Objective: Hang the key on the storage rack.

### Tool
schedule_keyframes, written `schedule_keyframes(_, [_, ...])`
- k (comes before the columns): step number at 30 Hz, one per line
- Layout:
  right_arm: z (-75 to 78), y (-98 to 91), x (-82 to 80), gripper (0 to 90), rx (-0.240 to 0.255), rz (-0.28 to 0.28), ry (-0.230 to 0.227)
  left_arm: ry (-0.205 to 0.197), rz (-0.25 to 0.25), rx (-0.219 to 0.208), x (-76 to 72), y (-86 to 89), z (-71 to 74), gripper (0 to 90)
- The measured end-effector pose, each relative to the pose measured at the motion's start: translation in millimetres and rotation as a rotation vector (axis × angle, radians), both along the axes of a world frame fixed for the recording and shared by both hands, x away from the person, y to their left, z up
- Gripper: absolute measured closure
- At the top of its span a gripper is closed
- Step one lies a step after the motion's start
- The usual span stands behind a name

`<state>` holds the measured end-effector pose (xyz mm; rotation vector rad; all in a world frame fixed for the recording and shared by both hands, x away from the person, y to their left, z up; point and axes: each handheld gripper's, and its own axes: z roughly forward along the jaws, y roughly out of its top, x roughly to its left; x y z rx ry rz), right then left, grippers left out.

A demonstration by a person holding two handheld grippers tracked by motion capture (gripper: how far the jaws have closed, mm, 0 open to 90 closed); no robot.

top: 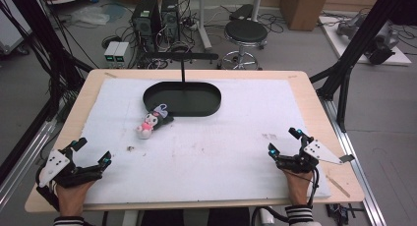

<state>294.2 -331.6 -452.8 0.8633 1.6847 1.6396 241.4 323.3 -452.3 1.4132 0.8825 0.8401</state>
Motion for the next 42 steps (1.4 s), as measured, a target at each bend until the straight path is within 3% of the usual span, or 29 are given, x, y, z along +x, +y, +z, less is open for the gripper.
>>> schedule_keyframes(21, [0.1, 0.3, 0.3, 0.5, -0.008, -0.004, -0.009, -0.007, -0.003, -0.007, -0.4, 0.5, 0.1, 1.7])
schedule_keyframes(30, [0.0, 0.2, 0.4, 0.5, -0.008, -0.004, -0.010, 0.032, -0.023, 0.001, 2.9, 0.8, 2.7, 1.7])
schedule_keyframes(42, [0.0, 0.4, 0.2, 0.5, -0.006, -0.007, -0.010, 0.034, -0.061, 0.072, 15.5, -7.9, 34.2, 1.7])
